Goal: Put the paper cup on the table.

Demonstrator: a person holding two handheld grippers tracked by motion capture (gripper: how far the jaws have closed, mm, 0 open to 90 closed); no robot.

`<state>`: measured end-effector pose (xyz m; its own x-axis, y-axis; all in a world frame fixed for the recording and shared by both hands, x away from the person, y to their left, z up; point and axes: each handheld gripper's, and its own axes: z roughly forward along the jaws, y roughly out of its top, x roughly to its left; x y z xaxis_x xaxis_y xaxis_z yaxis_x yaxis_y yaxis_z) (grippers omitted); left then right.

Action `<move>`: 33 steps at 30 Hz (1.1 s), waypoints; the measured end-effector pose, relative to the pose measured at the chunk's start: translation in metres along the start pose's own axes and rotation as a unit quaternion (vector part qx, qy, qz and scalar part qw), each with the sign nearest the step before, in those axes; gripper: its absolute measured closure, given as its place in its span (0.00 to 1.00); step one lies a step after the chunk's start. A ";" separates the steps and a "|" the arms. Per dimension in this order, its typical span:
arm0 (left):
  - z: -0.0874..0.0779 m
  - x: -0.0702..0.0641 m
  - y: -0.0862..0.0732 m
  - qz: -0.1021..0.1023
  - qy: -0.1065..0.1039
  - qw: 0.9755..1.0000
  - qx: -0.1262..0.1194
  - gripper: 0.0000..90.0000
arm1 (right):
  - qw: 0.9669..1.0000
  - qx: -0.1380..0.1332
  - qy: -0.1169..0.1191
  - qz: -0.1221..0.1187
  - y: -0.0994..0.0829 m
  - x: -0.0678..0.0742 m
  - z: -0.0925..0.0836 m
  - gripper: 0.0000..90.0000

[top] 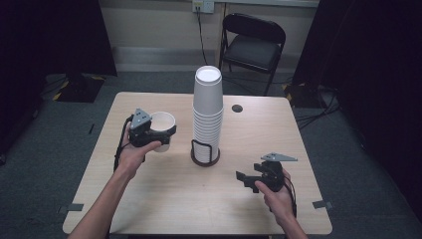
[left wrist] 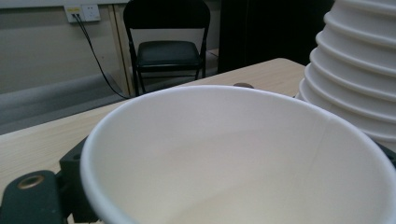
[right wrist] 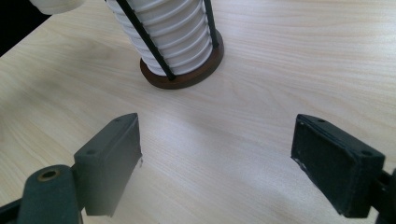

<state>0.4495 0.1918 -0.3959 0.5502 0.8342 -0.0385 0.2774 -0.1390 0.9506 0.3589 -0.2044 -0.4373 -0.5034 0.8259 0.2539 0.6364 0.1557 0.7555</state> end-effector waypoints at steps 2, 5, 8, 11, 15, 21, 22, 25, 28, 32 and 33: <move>0.006 0.001 0.000 0.009 0.009 1.000 0.002 0.11 | 1.000 0.001 0.000 0.000 0.000 0.000 0.000 0.17; 0.013 0.004 0.000 0.008 0.014 1.000 0.001 0.11 | 1.000 0.001 0.000 0.002 0.000 -0.001 0.000 0.17; 0.020 0.008 -0.003 -0.003 0.024 1.000 0.005 0.11 | 1.000 0.000 -0.001 0.003 -0.001 -0.001 0.000 0.17; 0.025 0.011 -0.007 -0.004 0.022 1.000 0.010 0.11 | 1.000 0.000 0.000 0.001 -0.001 -0.002 -0.001 0.17; 0.032 0.014 -0.011 0.002 0.025 1.000 0.011 0.10 | 1.000 0.003 -0.001 0.002 -0.002 -0.002 0.000 0.17; 0.040 0.020 -0.018 0.010 0.040 0.999 0.011 0.10 | 1.000 0.004 -0.001 0.000 -0.002 -0.002 0.001 0.17; 0.040 0.022 -0.020 0.014 0.040 0.999 0.012 0.10 | 1.000 0.006 -0.001 0.000 -0.002 -0.002 0.001 0.17; 0.040 0.026 -0.025 0.012 0.046 0.999 0.014 0.10 | 1.000 0.006 -0.001 0.001 -0.002 -0.002 0.000 0.17; 0.039 0.030 -0.030 0.001 0.050 0.999 0.012 0.10 | 1.000 0.005 -0.001 0.000 -0.003 -0.002 0.000 0.17; 0.039 0.033 -0.032 0.004 0.049 0.999 0.021 0.10 | 1.000 0.008 0.000 0.000 -0.003 -0.002 0.002 0.17; 0.039 0.033 -0.033 0.002 0.048 0.999 0.019 0.10 | 1.000 0.008 0.001 0.000 -0.003 -0.001 0.002 0.17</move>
<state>0.4893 0.2031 -0.4402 0.4736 0.8807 -0.0033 0.3057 -0.1609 0.9384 0.3584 -0.2050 -0.4409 -0.5040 0.8252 0.2551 0.6459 0.1640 0.7456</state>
